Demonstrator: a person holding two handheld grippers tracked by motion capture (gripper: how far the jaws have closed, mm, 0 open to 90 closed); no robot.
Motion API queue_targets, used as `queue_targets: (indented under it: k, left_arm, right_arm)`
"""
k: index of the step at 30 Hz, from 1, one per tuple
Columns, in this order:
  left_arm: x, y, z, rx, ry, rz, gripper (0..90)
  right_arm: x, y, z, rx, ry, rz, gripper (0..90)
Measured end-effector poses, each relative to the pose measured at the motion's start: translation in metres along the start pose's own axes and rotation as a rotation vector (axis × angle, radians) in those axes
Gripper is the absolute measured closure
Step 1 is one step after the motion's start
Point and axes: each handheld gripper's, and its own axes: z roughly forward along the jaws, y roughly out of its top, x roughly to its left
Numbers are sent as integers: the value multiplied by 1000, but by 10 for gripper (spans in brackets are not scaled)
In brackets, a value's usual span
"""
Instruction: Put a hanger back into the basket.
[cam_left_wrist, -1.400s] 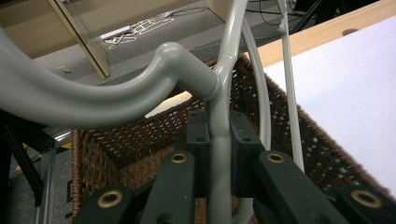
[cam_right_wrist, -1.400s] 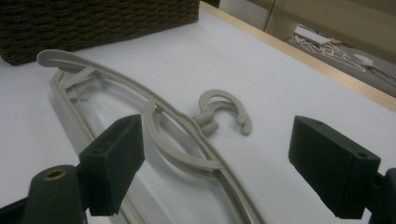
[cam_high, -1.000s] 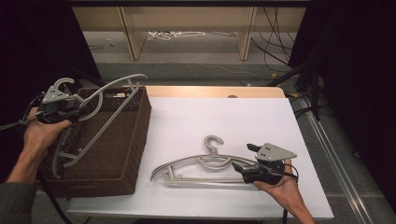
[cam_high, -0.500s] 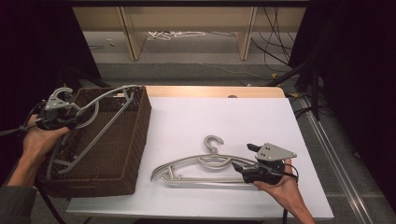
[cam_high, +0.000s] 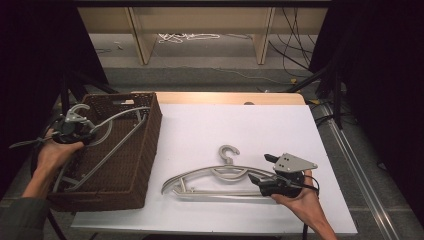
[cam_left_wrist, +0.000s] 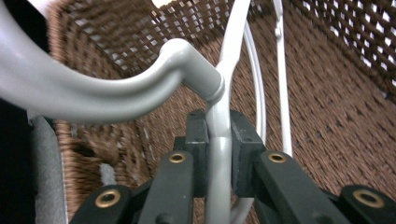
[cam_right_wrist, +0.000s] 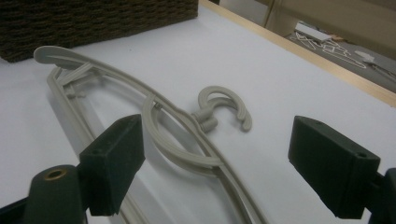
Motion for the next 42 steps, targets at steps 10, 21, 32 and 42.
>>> queue_targets:
  k: [10, 21, 32, 42]
  left_arm:
    - [-4, -6, 18, 52, 19, -27, 778]
    - [6, -8, -6, -41, 52, -118, 594]
    - [-18, 5, -40, -175, 18, -193, 337]
    - [-65, 16, -58, -298, -120, -186, 237]
  right_arm:
    - [0, 0, 0, 14, 8, 1, 193]
    - [0, 0, 0, 14, 12, -2, 192]
    - [0, -1, 1, 14, 9, 2, 192]
    - [0, -1, 1, 16, 6, 5, 192]
